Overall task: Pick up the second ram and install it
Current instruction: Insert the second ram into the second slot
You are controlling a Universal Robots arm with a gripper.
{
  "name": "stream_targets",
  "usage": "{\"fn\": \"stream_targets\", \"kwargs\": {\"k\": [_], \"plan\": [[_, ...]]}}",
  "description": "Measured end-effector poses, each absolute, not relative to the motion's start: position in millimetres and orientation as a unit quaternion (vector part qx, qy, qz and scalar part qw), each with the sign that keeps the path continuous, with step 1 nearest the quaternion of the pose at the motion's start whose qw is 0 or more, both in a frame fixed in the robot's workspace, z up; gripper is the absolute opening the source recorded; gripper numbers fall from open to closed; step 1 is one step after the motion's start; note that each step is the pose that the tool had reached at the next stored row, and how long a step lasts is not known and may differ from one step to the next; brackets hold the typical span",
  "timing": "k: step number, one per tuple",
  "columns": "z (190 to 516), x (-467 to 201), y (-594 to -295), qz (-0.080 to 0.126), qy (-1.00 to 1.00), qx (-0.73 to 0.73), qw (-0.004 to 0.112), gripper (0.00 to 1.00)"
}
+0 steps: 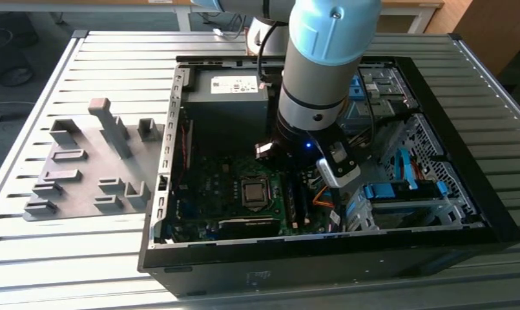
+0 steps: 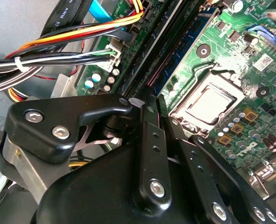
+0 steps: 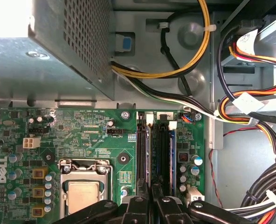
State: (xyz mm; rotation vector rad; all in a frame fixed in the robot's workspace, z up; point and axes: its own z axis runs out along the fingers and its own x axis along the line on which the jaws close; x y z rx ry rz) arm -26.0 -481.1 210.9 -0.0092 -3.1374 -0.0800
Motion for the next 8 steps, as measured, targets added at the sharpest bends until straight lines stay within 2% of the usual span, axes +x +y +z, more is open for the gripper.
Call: {"fn": "stream_targets", "kwargs": {"k": [4,5,8], "plan": [[210.7,-25.9,-481.1,-0.026,-1.0,-0.003,0.002,0.15],[210.7,-26.0,-481.1,-0.026,-1.0,-0.003,0.002,0.21],[211.9,-26.0,-481.1,-0.025,-1.0,-0.003,0.002,0.21]]}}
